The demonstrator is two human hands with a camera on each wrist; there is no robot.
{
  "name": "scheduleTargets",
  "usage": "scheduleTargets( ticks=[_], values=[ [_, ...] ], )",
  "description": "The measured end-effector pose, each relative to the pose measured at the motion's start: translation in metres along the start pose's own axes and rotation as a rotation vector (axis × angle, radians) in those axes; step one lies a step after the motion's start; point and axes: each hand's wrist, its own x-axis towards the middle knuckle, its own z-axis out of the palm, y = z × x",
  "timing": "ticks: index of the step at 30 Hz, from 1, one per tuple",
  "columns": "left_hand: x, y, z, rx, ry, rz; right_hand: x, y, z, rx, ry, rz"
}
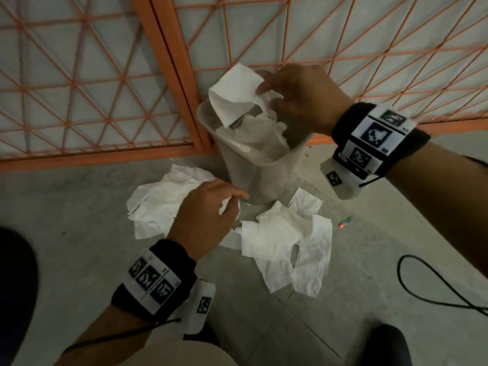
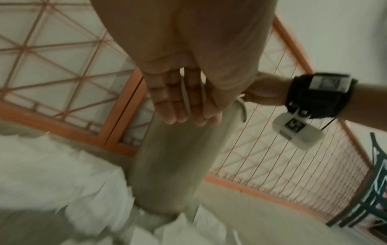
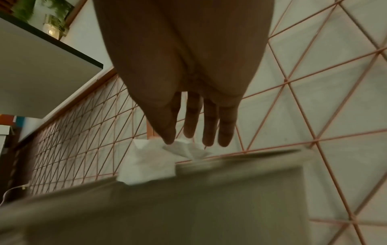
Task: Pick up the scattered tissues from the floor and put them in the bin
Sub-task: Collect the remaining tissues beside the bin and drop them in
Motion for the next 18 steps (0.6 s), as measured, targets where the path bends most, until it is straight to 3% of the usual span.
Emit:
scheduleTargets(
  ticks=[3,7,10,13,18],
  values=[
    [-0.012,-0.027,0.033,0.069,-0.236,-0.162,-0.021,-0.001,0.011,0.027,0.004,-0.010],
    [-0.012,-0.050,0.071,0.165,-0.491,-0.364,-0.069,0.010,0.019,0.114,0.241,0.014],
    [-0.012,-0.059,0.101,0.323,-0.613,-0.414,-0.116,0.030,0.036,0.172,0.346,0.127],
    [-0.015,-0.067,0.123,0.392,-0.605,-0.394,-0.165,0.049,0.070,0.199,0.231,0.307],
    [-0.018,-0.072,0.123,0.362,-0.513,-0.345,-0.223,0.063,0.135,0.129,-0.206,0.438]
  ],
)
